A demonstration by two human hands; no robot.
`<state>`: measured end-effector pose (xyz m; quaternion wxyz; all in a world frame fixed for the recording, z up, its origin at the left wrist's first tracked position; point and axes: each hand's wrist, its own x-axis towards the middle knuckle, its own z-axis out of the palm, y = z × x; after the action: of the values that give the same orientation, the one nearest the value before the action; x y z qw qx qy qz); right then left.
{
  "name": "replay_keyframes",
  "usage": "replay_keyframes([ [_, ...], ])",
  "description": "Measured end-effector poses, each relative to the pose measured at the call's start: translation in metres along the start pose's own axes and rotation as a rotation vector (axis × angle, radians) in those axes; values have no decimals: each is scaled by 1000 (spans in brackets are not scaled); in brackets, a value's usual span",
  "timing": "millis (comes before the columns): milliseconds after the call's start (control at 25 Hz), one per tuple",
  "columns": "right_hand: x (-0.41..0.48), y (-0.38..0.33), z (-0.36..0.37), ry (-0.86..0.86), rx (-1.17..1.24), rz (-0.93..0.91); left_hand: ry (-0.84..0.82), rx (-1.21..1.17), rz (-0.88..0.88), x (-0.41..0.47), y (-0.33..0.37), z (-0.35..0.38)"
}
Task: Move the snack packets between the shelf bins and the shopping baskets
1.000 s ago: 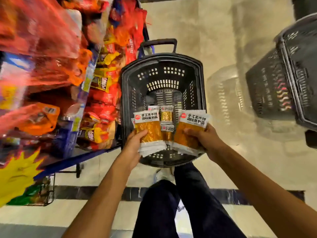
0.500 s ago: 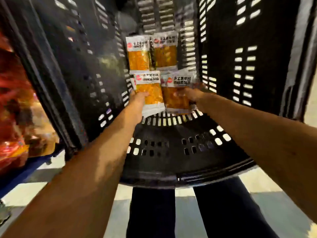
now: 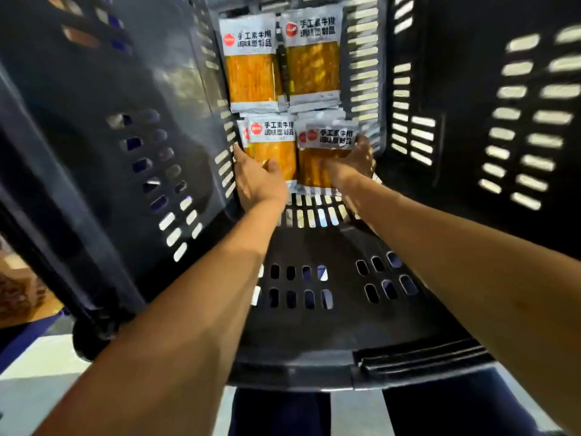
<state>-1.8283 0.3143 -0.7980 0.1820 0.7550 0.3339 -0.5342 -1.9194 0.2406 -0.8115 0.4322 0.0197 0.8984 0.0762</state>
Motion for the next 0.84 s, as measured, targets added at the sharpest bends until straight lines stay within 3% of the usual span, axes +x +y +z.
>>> replay_keyframes([
  [80,-12,-7,5,-219,19,59,52,-73,-41,-5,2,5],
  [160,-12,-6,11,-298,-17,61,15,-206,-109,1,1,7],
  [280,-16,-7,19,-286,-27,33,-118,-246,-139,19,-5,0],
  [480,-18,1,27,-274,-36,0,-179,-198,-92,17,-6,-9],
  [720,-13,-1,34,-203,-39,61,40,-158,-49,2,3,-8],
  [840,-12,2,40,-151,-38,55,60,-66,-40,6,2,-9],
])
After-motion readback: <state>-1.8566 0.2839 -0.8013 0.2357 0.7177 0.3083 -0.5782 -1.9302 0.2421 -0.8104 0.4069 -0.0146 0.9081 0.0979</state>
